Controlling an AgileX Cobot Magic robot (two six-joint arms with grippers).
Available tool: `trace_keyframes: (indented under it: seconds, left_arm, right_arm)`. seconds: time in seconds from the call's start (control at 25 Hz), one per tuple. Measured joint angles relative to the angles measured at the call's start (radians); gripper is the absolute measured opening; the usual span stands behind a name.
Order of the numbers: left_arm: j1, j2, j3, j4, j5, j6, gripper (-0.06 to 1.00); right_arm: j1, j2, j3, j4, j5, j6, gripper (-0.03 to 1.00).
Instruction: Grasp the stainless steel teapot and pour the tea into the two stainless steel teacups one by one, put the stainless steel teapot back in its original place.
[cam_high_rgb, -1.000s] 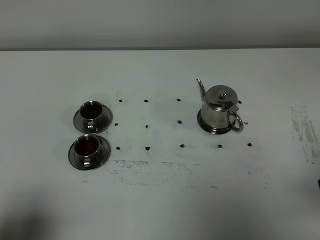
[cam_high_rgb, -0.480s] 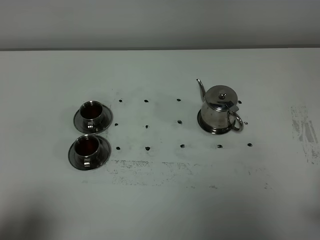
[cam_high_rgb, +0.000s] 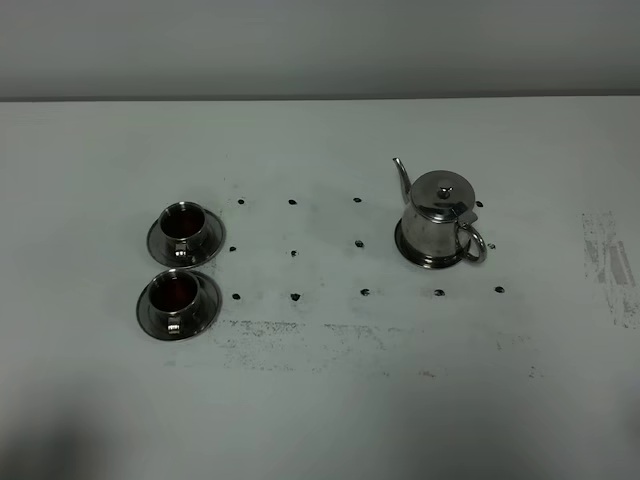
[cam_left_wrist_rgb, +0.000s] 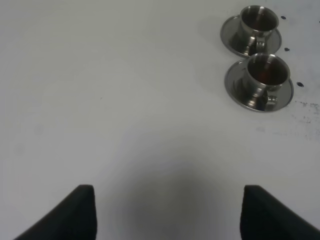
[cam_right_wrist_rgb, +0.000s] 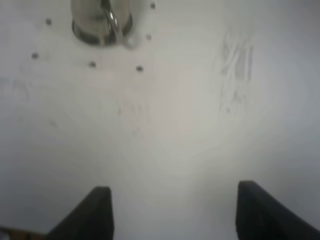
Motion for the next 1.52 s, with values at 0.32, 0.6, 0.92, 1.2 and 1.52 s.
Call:
trace_keyframes:
  seconds: [0.32, 0.6, 0.92, 1.2, 1.52]
  left_arm:
    - [0.0, 0.0, 0.0, 0.0, 0.0, 0.0, 0.59]
    - [0.0, 0.0, 0.0, 0.0, 0.0, 0.0, 0.59]
    - [0.0, 0.0, 0.0, 0.0, 0.0, 0.0, 0.59]
    - [0.0, 0.0, 0.0, 0.0, 0.0, 0.0, 0.59]
    - [0.0, 0.0, 0.0, 0.0, 0.0, 0.0, 0.59]
  right_arm:
    - [0.0, -0.086, 0.0, -0.001, 0.0, 0.0, 0.52]
    - [0.0, -0.109, 0.0, -0.001, 0.001, 0.0, 0.52]
    - [0.0, -0.109, 0.0, 0.0, 0.001, 0.0, 0.52]
    - [0.0, -0.109, 0.0, -0.034, 0.001, 0.0, 0.52]
    - [0.0, -0.109, 0.0, -0.045, 0.001, 0.0, 0.52]
